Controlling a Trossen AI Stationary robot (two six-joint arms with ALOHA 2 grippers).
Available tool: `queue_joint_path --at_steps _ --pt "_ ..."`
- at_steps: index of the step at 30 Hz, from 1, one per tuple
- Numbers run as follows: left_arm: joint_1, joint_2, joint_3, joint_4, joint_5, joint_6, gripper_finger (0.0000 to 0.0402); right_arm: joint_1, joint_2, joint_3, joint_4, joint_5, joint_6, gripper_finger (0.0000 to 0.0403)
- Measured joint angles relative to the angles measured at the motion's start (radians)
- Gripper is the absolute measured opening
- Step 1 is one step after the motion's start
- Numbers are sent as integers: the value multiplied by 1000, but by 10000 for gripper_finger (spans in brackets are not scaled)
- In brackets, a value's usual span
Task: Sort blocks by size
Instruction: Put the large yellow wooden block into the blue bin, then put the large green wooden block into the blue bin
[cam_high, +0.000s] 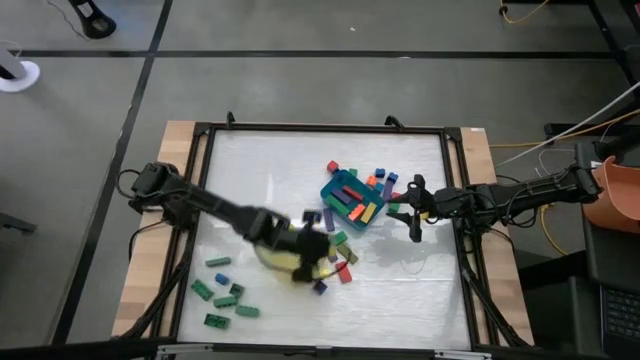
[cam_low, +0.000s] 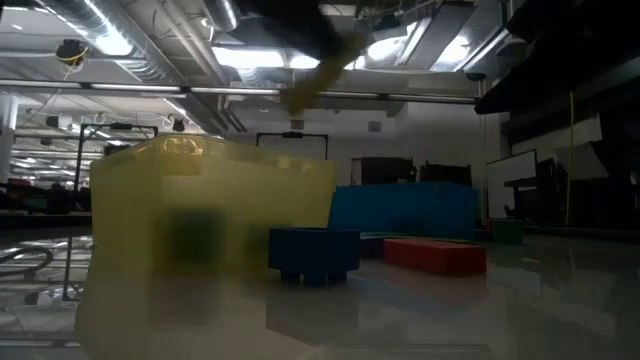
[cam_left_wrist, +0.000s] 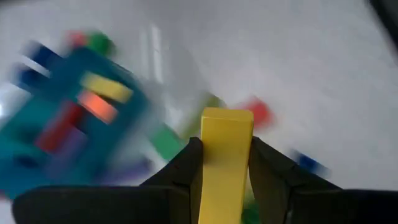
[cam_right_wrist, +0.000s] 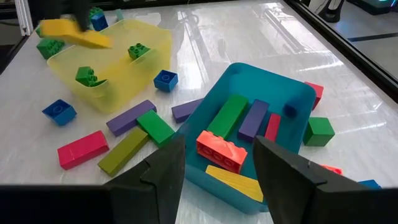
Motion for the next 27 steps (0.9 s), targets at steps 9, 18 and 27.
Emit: queue_joint_path --at_steps 9,18,27 --pt "284 98 0 344 -1 139 105 0 0 0 1 -2 0 189" --pt "405 164 -1 355 10 -61 151 0 0 0 0 5 0 189" --pt "383 -35 0 11 95 -115 183 0 0 0 -49 19 1 189"
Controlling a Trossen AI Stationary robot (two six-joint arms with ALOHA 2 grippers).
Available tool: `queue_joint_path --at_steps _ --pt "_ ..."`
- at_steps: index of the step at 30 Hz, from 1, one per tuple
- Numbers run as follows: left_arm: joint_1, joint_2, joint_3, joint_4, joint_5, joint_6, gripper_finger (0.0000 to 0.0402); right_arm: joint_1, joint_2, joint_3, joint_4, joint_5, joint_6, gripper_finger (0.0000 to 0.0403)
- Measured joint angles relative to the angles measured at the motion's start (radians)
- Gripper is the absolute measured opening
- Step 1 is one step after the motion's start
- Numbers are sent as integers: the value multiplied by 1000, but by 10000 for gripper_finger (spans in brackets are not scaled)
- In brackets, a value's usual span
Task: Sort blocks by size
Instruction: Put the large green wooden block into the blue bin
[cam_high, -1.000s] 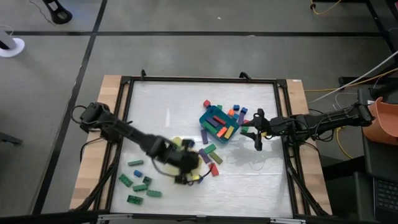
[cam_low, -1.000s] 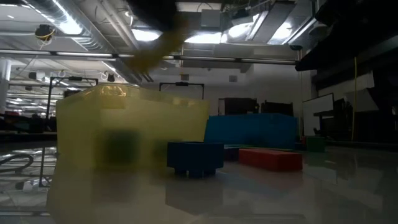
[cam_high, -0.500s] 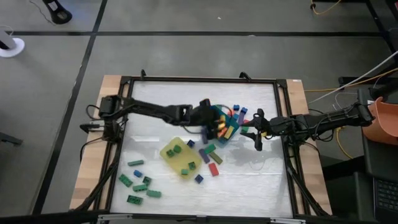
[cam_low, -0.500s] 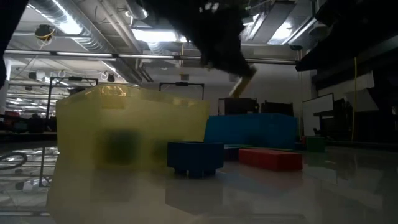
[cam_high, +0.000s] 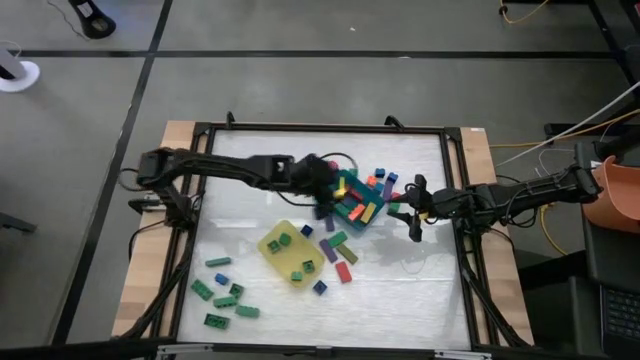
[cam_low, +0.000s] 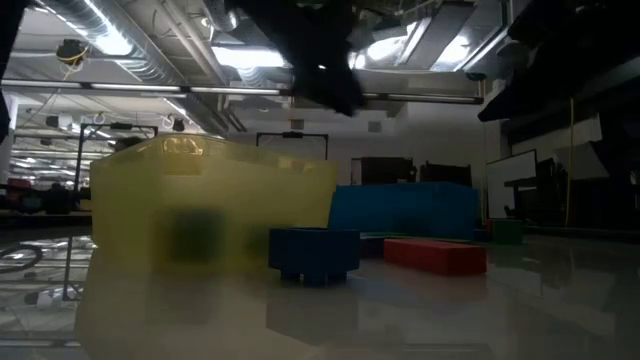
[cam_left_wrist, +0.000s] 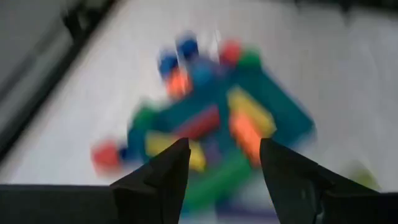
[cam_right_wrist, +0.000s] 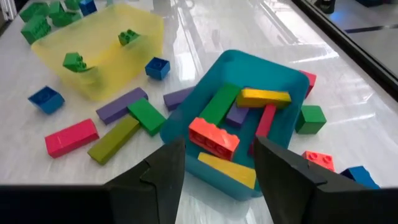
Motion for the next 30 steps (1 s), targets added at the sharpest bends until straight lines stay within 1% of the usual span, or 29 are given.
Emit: queue_joint_path --at_steps 3,5,7,9,12,15,17,21,25,30 --pt "-29 -91 0 -288 56 -155 184 0 0 0 -12 0 0 189" --pt "-61 -145 0 -478 88 -296 184 0 2 0 -10 0 0 189" --pt "-107 -175 0 -645 92 -440 184 0 9 0 -11 0 0 189" --pt "-163 -184 0 -772 92 -542 184 0 9 0 -12 0 0 189" --pt "-256 -190 0 -890 91 -601 184 0 8 0 -12 0 0 189" --pt "-350 -189 -2 -930 91 -613 184 0 8 0 -11 0 0 189" --pt "-406 -189 -14 -921 91 -643 184 0 9 0 -11 0 0 189" --pt "-507 -189 -71 -911 91 -721 184 0 9 0 -11 0 0 189" --pt "-581 -188 -152 -872 91 -819 184 0 9 0 -10 0 0 189" --pt "-636 -188 -246 -795 92 -876 184 0 9 0 -10 0 0 189"
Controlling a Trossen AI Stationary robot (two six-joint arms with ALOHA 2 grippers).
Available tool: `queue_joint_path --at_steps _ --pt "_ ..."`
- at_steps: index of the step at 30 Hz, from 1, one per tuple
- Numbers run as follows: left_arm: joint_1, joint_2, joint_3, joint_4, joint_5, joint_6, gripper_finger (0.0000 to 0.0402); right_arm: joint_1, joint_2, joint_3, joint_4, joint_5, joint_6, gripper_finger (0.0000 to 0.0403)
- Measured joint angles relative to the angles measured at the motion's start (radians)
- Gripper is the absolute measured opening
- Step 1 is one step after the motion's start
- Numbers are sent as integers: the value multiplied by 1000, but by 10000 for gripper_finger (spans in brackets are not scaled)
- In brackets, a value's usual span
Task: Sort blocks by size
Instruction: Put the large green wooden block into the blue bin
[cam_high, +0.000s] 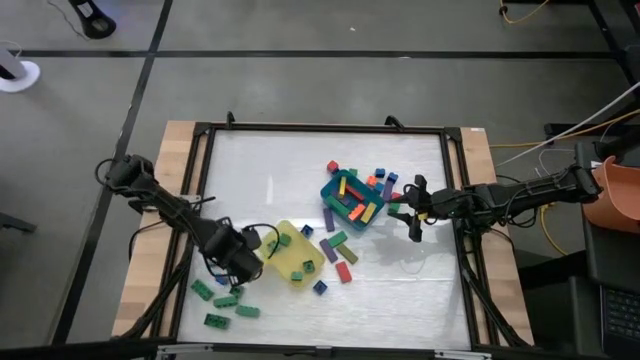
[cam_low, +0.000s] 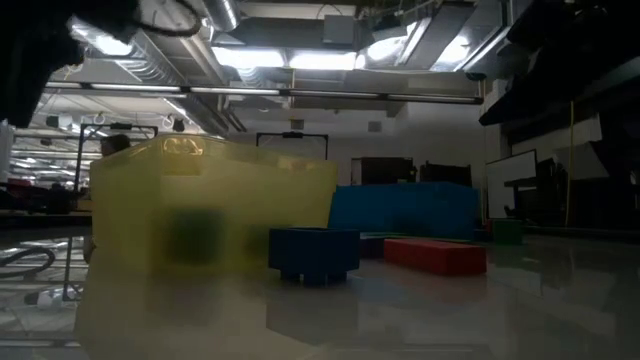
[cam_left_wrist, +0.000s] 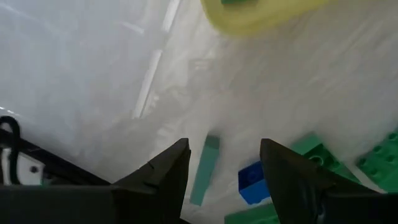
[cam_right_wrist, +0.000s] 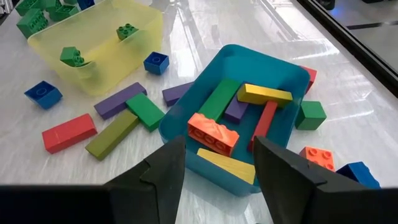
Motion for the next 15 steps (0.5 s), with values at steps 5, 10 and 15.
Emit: queue_joint_path --at_steps 5,10,15 --pt "-32 0 -88 72 50 -36 184 0 0 0 1 0 0 189" --pt "-57 0 -158 96 81 -68 184 0 0 0 0 0 0 189" --pt "-76 0 -218 163 90 -75 184 0 0 0 0 0 0 189"
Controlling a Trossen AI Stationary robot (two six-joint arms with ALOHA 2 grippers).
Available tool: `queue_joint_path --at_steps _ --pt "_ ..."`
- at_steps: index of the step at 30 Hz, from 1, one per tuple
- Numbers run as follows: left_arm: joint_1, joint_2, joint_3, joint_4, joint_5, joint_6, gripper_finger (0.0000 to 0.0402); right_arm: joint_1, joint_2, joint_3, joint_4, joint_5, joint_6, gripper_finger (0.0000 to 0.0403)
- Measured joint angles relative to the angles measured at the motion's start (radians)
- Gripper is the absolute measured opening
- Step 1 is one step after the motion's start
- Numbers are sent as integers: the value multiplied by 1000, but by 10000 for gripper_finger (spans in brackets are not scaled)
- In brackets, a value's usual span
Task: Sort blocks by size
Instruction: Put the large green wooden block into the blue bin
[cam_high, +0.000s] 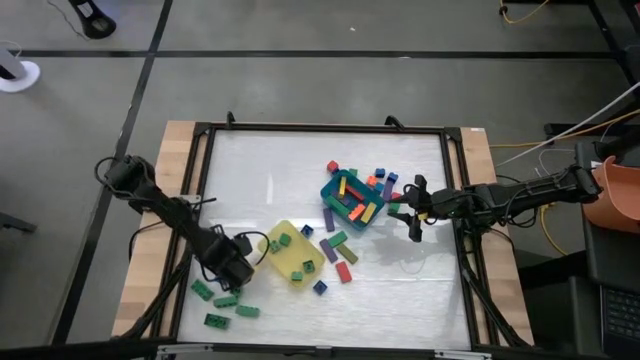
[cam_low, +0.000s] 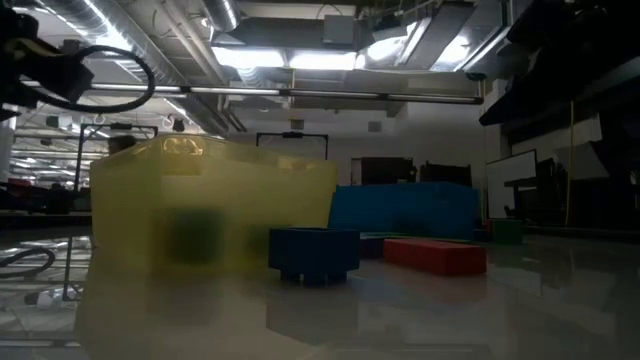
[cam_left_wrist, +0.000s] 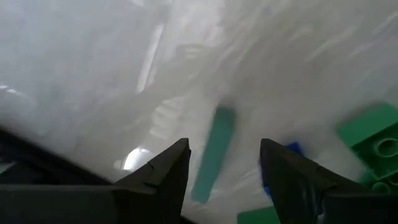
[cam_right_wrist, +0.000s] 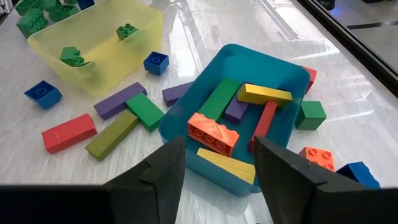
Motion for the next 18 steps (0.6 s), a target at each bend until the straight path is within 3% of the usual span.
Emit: queue_joint_path --at_steps 14,18 --pt "-2 0 -140 112 34 -24 184 0 0 0 0 0 0 189" --pt "-1 0 -167 210 66 9 155 0 0 0 0 0 0 189"
